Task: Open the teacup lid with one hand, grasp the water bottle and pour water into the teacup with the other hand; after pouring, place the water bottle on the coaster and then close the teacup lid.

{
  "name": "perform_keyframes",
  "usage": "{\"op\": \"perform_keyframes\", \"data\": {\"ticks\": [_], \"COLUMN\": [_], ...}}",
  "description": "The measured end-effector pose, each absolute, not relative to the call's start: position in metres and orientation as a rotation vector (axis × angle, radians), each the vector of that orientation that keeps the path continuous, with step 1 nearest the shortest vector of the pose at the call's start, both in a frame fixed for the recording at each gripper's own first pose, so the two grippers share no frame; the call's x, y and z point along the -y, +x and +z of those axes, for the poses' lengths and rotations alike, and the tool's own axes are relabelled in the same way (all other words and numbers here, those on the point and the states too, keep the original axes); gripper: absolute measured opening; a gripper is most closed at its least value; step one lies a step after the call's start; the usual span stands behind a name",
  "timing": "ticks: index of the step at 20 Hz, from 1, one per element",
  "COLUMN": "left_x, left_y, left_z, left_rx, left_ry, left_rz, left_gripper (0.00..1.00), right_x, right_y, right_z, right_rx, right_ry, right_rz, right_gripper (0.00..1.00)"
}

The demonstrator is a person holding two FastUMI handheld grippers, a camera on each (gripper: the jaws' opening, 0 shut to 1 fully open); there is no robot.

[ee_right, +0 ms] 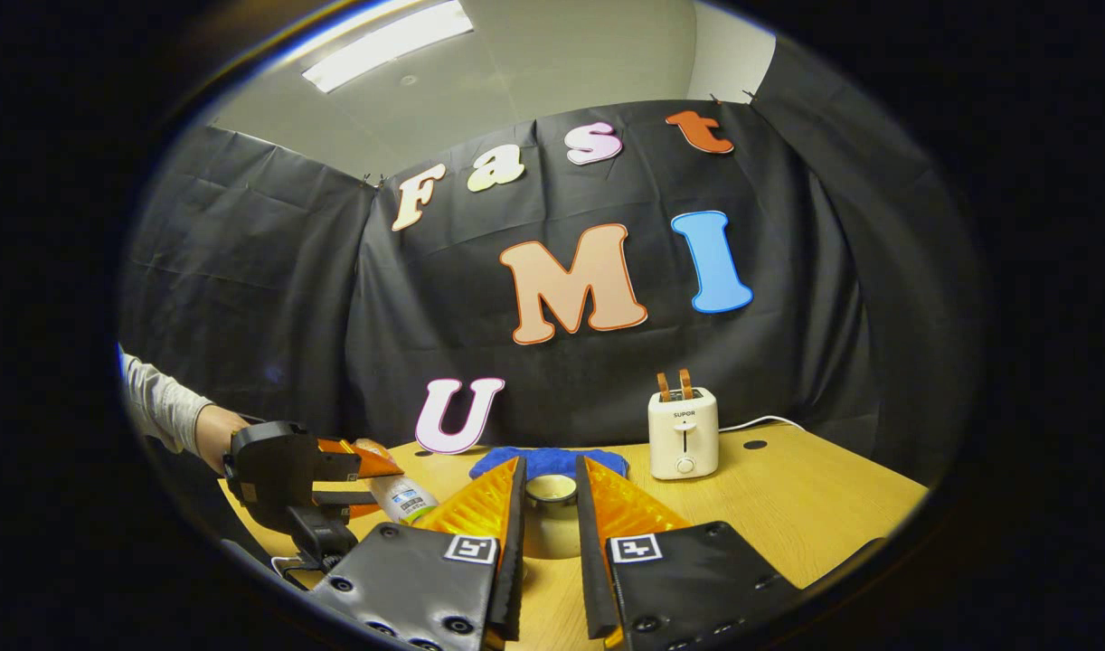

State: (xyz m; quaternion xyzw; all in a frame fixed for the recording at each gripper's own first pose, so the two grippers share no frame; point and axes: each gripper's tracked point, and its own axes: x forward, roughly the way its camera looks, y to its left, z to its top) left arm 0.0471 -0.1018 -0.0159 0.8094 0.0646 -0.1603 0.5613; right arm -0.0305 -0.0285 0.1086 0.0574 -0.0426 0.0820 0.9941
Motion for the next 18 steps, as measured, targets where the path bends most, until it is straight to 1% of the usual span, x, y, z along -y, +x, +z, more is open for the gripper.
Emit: {"op": "perform_keyframes", "data": {"ticks": [3, 6, 7, 9, 10, 11, 13, 14, 15, 16, 17, 18], "left_x": [0.101, 0.106, 0.108, 0.113, 0.117, 0.121, 0.123, 0.125, 0.126, 0.128, 0.129, 0.130], "left_y": [0.044, 0.040, 0.038, 0.034, 0.030, 0.031, 0.032, 0.034, 0.035, 0.036, 0.039, 0.043], "left_z": [-0.027, -0.031, -0.032, -0.037, -0.041, -0.041, -0.041, -0.043, -0.044, -0.045, -0.045, -0.044], "left_rx": [-0.192, -0.230, -0.235, -0.266, -0.289, -0.298, -0.301, -0.303, -0.317, -0.321, -0.321, -0.326], "left_ry": [1.760, 1.532, 1.445, 1.278, 1.199, 1.145, 1.053, 1.002, 0.947, 0.884, 0.825, 0.763], "left_rz": [-0.410, -0.431, -0.430, -0.436, -0.454, -0.464, -0.465, -0.465, -0.463, -0.466, -0.460, -0.451], "left_gripper": [0.54, 0.57, 0.53, 0.51, 0.54, 0.53, 0.54, 0.58, 0.54, 0.54, 0.51, 0.51], "right_x": [0.028, 0.026, 0.025, 0.023, 0.022, 0.020, 0.016, 0.014, 0.013, 0.011, 0.009, 0.007], "right_y": [-0.029, -0.028, -0.027, -0.027, -0.027, -0.027, -0.028, -0.028, -0.028, -0.027, -0.028, -0.027], "right_z": [0.106, 0.104, 0.103, 0.101, 0.100, 0.099, 0.101, 0.100, 0.100, 0.098, 0.097, 0.096], "right_rx": [0.080, 0.076, 0.074, 0.068, 0.064, 0.063, 0.065, 0.065, 0.064, 0.059, 0.055, 0.052], "right_ry": [0.113, 0.108, 0.108, 0.107, 0.107, 0.106, 0.105, 0.105, 0.108, 0.111, 0.113, 0.113], "right_rz": [0.163, 0.164, 0.166, 0.169, 0.172, 0.176, 0.186, 0.192, 0.198, 0.204, 0.209, 0.212], "right_gripper": [0.31, 0.30, 0.30, 0.30, 0.30, 0.30, 0.30, 0.32, 0.32, 0.32, 0.30, 0.31]}}
